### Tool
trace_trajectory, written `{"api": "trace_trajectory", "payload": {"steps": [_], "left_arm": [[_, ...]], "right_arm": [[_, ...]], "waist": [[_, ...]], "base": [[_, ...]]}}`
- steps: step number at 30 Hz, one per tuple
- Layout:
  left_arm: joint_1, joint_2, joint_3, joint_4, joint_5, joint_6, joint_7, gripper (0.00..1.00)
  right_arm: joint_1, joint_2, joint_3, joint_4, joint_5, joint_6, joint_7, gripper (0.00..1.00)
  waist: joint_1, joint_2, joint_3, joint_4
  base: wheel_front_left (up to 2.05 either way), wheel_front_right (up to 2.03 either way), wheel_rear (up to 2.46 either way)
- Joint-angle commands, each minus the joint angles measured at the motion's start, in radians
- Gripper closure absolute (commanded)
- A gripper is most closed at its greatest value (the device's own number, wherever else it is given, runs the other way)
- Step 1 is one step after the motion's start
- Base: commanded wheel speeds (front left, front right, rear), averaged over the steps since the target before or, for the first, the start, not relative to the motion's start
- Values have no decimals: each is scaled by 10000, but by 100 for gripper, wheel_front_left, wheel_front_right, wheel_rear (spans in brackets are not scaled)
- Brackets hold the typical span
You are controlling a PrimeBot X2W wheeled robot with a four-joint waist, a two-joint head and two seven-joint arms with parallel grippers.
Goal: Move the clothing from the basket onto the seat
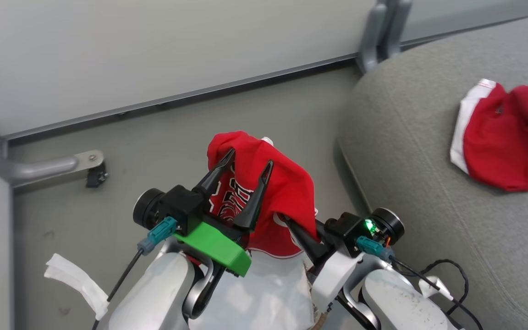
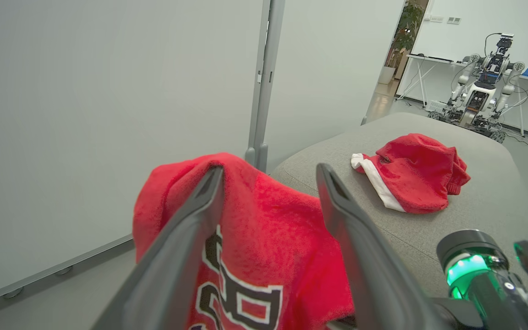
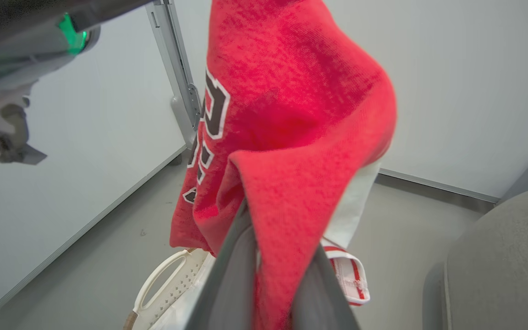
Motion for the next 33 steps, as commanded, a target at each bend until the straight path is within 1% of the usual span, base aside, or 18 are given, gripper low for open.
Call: {"api": "trace_trajectory", "payload": {"steps": [1, 11, 18, 23, 26, 30, 33], "left_arm": [[130, 99, 37, 40, 91, -29, 5, 0], [283, 323, 124, 57, 120, -29, 5, 0], [383, 410, 54, 70, 119, -29, 5, 0], [33, 522, -331, 144, 18, -29, 5, 0], [-142, 649, -607, 258, -60, -29, 5, 0], [-286, 778, -795, 334, -161, -29, 5, 0], [-274, 888, -807, 362, -206, -29, 5, 0]], "right_arm": [[178, -17, -12, -93, 66, -12, 0, 100], [436, -12, -65, -644, 266, -12, -3, 100], [534, -18, -424, -1058, 236, -11, -9, 100], [-90, -12, -1644, -1696, -126, -11, -9, 100], [-765, -67, -2374, -2109, -630, -11, -9, 100], [-1973, -654, -3026, -2625, -1086, -12, -9, 100], [-3093, -1259, -3481, -2825, -1300, -12, -9, 100]], "waist": [[0, -1, 63, -1037], [0, -1, 257, -3009], [0, -1, 313, -4107], [0, -1, 710, -4294], [0, -1, 970, -4339], [0, -1, 1225, -4358], [0, -1, 1381, -4367]], "base": [[0, 0, 0], [0, 0, 0], [0, 0, 0], [0, 0, 0], [0, 0, 0], [0, 0, 0], [0, 0, 0]]}}
